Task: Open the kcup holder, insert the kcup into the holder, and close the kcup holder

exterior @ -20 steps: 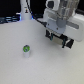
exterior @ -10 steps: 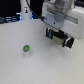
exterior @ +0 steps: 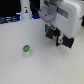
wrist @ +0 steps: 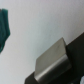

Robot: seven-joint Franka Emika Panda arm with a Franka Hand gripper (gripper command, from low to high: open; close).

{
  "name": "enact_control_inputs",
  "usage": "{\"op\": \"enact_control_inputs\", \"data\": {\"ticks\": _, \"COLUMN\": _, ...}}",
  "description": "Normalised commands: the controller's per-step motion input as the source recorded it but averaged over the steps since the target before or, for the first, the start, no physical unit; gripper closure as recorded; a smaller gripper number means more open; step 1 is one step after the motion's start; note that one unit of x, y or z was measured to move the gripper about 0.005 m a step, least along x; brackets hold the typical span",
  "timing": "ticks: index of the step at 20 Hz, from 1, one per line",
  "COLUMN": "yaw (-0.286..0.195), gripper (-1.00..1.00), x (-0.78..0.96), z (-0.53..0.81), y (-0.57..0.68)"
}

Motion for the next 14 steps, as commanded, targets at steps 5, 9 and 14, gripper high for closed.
{"op": "enact_control_inputs", "data": {"ticks": 5, "yaw": -0.279, "gripper": -1.00, "x": -0.11, "z": 0.03, "y": -0.48}}
{"op": "enact_control_inputs", "data": {"ticks": 9, "yaw": -0.285, "gripper": -1.00, "x": -0.15, "z": 0.01, "y": -0.46}}
{"op": "enact_control_inputs", "data": {"ticks": 14, "yaw": -0.293, "gripper": -1.00, "x": -0.19, "z": -0.04, "y": -0.44}}
